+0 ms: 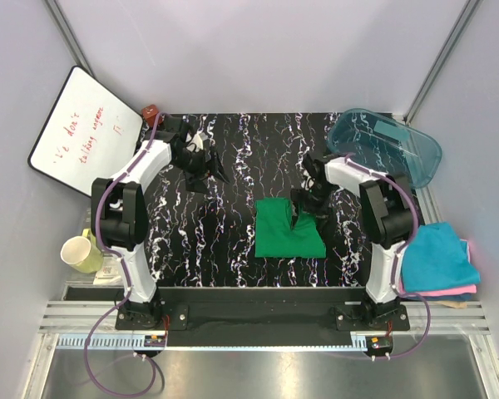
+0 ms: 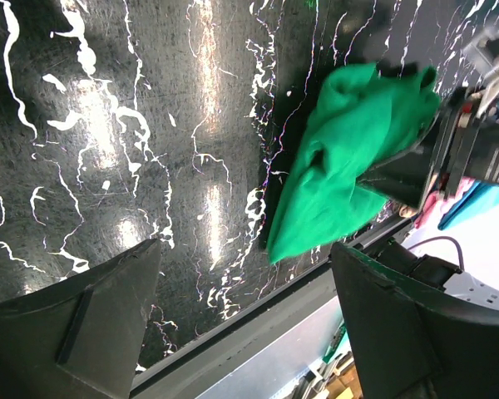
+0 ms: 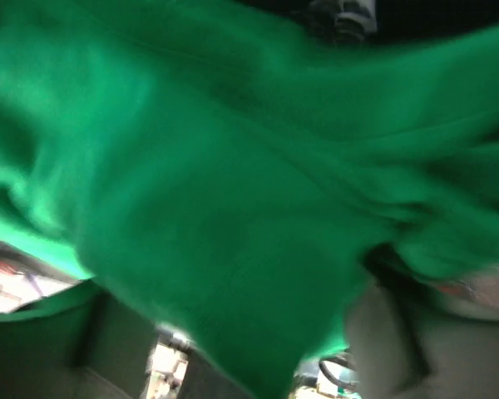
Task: Fold and stack the t-shirts
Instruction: Put the neatly folded tshirt into the corner of the board with the right arm
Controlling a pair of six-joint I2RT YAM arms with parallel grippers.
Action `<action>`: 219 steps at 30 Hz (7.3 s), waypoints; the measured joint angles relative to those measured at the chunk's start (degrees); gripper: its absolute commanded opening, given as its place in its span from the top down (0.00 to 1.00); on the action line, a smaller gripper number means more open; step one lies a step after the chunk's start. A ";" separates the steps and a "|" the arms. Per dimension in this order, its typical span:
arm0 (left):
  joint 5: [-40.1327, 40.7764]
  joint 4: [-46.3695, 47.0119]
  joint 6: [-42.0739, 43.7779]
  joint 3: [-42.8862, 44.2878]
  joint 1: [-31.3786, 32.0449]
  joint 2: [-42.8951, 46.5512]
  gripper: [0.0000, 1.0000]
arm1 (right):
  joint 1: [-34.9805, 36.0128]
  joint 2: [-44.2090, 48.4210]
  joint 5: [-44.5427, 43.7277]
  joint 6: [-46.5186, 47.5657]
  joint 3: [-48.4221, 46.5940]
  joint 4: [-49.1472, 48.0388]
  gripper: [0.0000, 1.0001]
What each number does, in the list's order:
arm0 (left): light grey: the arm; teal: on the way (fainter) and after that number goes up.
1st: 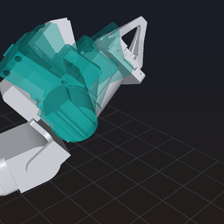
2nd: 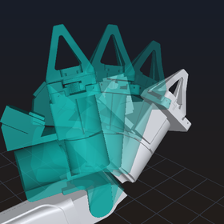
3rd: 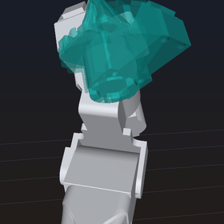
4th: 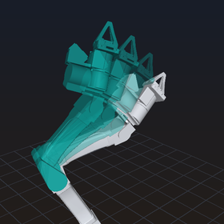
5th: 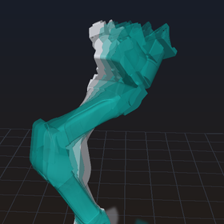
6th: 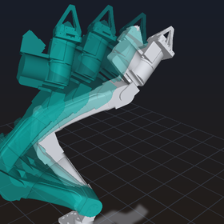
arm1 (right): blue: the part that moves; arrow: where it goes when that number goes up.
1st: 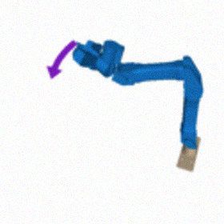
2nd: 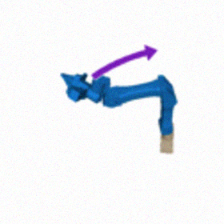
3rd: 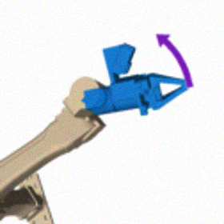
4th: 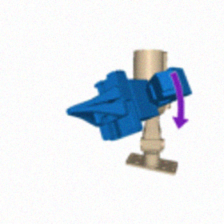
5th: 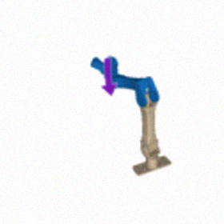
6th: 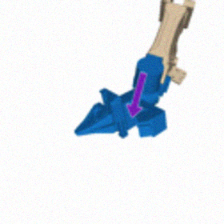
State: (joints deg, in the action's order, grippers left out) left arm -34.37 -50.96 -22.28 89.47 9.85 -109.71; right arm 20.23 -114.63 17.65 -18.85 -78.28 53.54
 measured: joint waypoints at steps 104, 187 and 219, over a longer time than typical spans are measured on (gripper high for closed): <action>-15.98 44.06 -31.54 13.77 51.19 -26.67 0.05 | -25.55 26.29 -14.91 -0.76 -20.04 9.38 0.00; -2.99 10.78 1.68 -0.24 13.27 2.25 0.01 | -7.85 -5.66 -56.08 2.73 -11.02 23.26 0.00; -3.65 11.89 1.68 -4.87 13.33 2.40 0.01 | 11.10 9.53 -53.40 -41.90 12.22 23.67 0.19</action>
State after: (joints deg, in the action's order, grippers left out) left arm -38.02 -39.07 -20.60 84.60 23.18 -107.31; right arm 31.33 -105.10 -35.75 -60.75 -66.06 77.21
